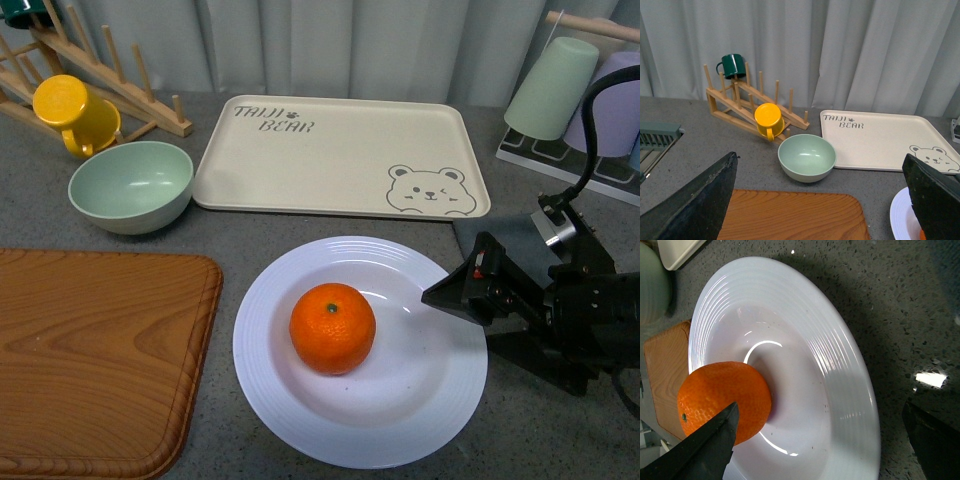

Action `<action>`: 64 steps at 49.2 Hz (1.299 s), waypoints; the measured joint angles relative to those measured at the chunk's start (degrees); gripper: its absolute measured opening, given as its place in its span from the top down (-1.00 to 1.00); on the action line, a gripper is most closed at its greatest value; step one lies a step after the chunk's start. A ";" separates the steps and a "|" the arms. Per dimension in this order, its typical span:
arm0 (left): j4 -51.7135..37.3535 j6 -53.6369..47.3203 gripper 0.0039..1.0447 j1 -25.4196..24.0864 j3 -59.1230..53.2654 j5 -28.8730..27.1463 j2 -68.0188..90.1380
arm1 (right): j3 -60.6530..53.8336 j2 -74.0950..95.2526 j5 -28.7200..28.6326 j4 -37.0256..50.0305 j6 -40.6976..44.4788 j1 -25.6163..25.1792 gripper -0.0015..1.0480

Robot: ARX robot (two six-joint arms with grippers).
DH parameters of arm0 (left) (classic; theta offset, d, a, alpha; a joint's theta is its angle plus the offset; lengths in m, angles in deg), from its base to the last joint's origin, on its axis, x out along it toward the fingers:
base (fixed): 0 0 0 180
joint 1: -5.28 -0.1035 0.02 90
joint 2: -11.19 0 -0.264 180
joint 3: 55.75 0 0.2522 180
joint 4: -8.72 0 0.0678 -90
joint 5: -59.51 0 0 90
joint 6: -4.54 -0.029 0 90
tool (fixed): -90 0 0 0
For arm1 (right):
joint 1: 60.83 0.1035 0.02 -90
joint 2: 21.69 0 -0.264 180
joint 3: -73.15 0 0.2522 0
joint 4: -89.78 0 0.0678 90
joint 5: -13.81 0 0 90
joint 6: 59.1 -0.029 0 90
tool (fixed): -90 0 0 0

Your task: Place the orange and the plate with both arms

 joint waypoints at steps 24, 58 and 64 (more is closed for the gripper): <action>0.00 0.00 -0.88 0.00 0.00 0.00 0.00 | 1.64 3.80 -0.48 0.57 -1.42 1.36 0.11; 0.00 0.00 -0.88 0.00 0.00 0.00 0.00 | 0.33 3.17 -9.38 3.93 -6.34 -1.44 0.94; 0.00 0.00 -0.88 0.00 0.00 0.00 0.00 | -0.72 2.29 -10.49 6.60 -7.54 -2.08 0.96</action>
